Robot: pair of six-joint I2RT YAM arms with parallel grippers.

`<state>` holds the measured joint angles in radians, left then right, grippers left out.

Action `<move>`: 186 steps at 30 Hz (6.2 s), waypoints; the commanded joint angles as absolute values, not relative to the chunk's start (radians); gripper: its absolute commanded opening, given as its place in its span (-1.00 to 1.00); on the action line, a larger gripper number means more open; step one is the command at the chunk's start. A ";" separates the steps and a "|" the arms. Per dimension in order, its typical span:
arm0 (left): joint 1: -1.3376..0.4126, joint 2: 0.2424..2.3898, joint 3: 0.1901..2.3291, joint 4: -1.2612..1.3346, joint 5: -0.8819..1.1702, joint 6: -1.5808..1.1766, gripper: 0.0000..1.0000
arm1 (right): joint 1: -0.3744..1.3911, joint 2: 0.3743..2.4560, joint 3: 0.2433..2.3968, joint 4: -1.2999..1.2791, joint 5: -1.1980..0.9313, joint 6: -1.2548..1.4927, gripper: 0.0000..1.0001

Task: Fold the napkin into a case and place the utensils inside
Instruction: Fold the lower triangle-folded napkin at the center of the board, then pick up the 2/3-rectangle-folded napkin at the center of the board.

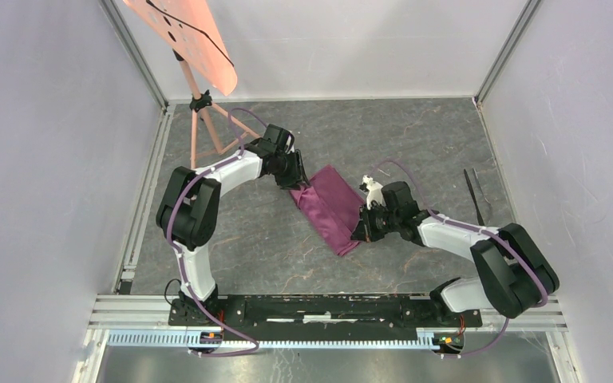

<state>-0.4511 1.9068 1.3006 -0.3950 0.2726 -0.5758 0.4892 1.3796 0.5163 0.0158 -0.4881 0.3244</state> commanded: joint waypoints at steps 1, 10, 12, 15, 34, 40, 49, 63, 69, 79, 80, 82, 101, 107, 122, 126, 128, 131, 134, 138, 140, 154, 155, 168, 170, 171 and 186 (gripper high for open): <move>-0.455 1.926 1.357 -0.396 0.298 -0.548 -0.12 | 0.494 1.387 0.503 0.083 -0.445 0.341 -0.99; -0.480 1.829 1.346 -0.449 0.261 -0.514 0.08 | 0.494 1.338 0.580 -0.062 -0.353 0.249 -0.43; -0.498 1.830 1.363 -0.487 0.218 -0.485 0.12 | 0.494 1.331 0.584 -0.070 -0.358 0.245 -0.37; -0.530 1.856 1.402 -0.552 0.111 -0.433 0.14 | 0.494 1.330 0.585 -0.060 -0.374 0.245 -0.37; -0.571 2.048 1.596 -0.665 -0.082 -0.340 -0.05 | 0.540 1.381 0.561 0.030 -0.457 0.279 -0.40; -0.572 2.050 1.591 -0.659 -0.077 -0.346 -0.18 | 0.541 1.389 0.536 0.027 -0.459 0.296 -0.32; -0.571 2.045 1.565 -0.643 -0.062 -0.354 -0.26 | 0.559 1.384 0.496 0.058 -0.468 0.341 -0.31; -0.571 2.036 1.557 -0.642 -0.063 -0.356 -0.34 | 0.566 1.381 0.501 0.088 -0.467 0.381 -0.81; -0.571 2.032 1.552 -0.643 -0.080 -0.354 -0.35 | 0.566 1.349 0.555 0.008 -0.393 0.344 -1.00; -0.568 2.026 1.562 -0.644 -0.122 -0.365 -0.35 | 0.563 1.344 0.574 -0.041 -0.286 0.303 -1.00; -0.568 2.024 1.564 -0.644 -0.123 -0.364 -0.35 | 0.563 1.345 0.575 -0.038 -0.279 0.303 -1.00; -0.566 2.018 1.563 -0.644 -0.128 -0.367 -0.35 | 0.563 1.347 0.581 -0.038 -0.258 0.298 -1.00; -0.563 2.039 1.586 -0.652 -0.134 -0.362 -0.11 | 0.563 1.401 0.589 -0.031 -0.185 0.266 -1.00; -0.551 2.089 1.611 -0.647 -0.221 -0.374 -0.32 | 0.563 1.417 0.571 -0.023 -0.151 0.257 -1.00; -0.553 1.991 1.577 -0.638 -0.172 -0.387 -0.21 | 0.563 1.431 0.633 -0.068 -0.128 0.209 -0.83; -0.553 1.911 1.543 -0.637 -0.119 -0.411 0.07 | 0.562 1.427 0.695 -0.119 -0.120 0.176 -0.71; -0.552 1.884 1.524 -0.635 -0.088 -0.425 0.10 | 0.563 1.438 0.720 -0.142 -0.118 0.161 -0.59; -0.552 1.869 1.495 -0.623 -0.048 -0.445 0.00 | 0.563 1.433 0.735 -0.159 -0.120 0.158 -0.42; -0.552 1.876 1.468 -0.593 -0.008 -0.462 -0.23 | 0.565 1.411 0.739 -0.162 -0.131 0.159 -0.32; -0.551 1.908 1.453 -0.553 0.058 -0.483 -0.51 | 0.568 1.405 0.729 -0.104 -0.293 0.178 -0.35; -0.549 1.933 1.458 -0.541 0.058 -0.489 -0.56 | 0.568 1.425 0.700 -0.032 -0.420 0.216 -0.45; -0.535 2.110 1.542 -0.565 -0.117 -0.441 -0.73 | 0.568 1.484 0.496 0.116 -0.361 0.234 -0.76; -0.534 2.104 1.542 -0.568 -0.115 -0.439 -0.74 | 0.568 1.477 0.493 0.112 -0.362 0.232 -0.77; -0.547 1.980 1.555 -0.595 0.055 -0.452 -0.58 | 0.566 1.417 0.682 -0.026 -0.336 0.209 -0.44; -0.551 1.960 1.553 -0.603 0.084 -0.457 -0.49 | 0.559 1.422 0.689 -0.034 -0.308 0.199 -0.36; -0.554 1.948 1.549 -0.601 0.099 -0.461 -0.43 | 0.554 1.425 0.685 -0.031 -0.292 0.196 -0.33; -0.625 1.779 1.327 -0.521 0.227 -0.513 -0.19 | 0.583 1.438 0.455 0.142 -0.269 0.316 -0.55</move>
<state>-0.6094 1.8786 1.3876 -0.5610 0.1795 -0.4679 0.5529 1.4490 0.5415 0.1043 -0.2768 0.2481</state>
